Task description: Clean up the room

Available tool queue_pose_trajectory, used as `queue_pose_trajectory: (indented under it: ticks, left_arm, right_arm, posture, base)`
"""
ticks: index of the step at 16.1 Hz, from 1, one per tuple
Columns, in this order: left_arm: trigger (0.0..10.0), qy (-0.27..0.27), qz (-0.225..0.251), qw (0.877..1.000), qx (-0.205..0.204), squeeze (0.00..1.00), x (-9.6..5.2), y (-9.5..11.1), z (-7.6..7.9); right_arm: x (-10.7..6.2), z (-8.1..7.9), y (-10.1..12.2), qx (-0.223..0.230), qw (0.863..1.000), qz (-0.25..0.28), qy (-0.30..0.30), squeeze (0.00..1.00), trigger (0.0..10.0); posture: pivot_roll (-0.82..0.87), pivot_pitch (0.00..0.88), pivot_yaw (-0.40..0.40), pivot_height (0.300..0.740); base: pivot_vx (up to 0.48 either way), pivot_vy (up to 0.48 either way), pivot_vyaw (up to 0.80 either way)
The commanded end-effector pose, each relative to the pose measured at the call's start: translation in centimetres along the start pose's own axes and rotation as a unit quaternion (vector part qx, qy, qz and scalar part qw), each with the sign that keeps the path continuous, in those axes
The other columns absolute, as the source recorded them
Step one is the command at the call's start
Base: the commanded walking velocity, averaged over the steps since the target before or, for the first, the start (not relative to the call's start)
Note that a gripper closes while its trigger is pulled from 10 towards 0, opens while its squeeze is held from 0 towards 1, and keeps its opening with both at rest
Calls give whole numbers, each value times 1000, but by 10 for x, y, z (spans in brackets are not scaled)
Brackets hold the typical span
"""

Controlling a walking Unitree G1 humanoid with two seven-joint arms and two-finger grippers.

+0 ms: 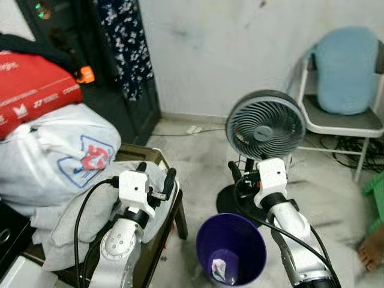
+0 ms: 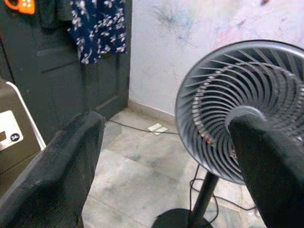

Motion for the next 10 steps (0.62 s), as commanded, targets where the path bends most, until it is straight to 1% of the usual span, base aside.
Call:
queue_pose_trajectory:
  ticks: [1,4,7,10]
  left_arm:
    - [10000,8,-10,1000,6,0,-2,-4,-6]
    - [10000,4,-7,1000,1,0,-2,-3,-5]
    - [10000,7,7,1000,-3,0,-1,3,-7]
    - [10000,12,22,1000,-3,0,-3,11,-9]
  right_arm:
    - [3,-4,6,1,1000,8,6,0,10000]
    - [3,-6,5,1,1000,7,7,0,10000]
    - [2,-5,6,1,1000,10,5,0,10000]
    - [-2,-2,13,-12,1000,22,4,0,10000]
  posture:
    - [-156,0,49,740]
    - [-153,0,51,740]
    - [-154,0,54,740]
    - [-156,0,55,740]
  base:
    - [0,0,800]
    - [0,0,800]
    - [0,0,798]
    - [0,0,796]
Point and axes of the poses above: a point about 5 cm out from each wrist's last joint towards the gripper, its own x axis pointing out of the wrist towards the gripper, its own y axis along the axis of the wrist's last joint, z = x × y, the point moved 1 cm from there along x, pointing out of the wrist towards the gripper, and after that the axes turned 3 degrees about x, right-handed, at the moved point
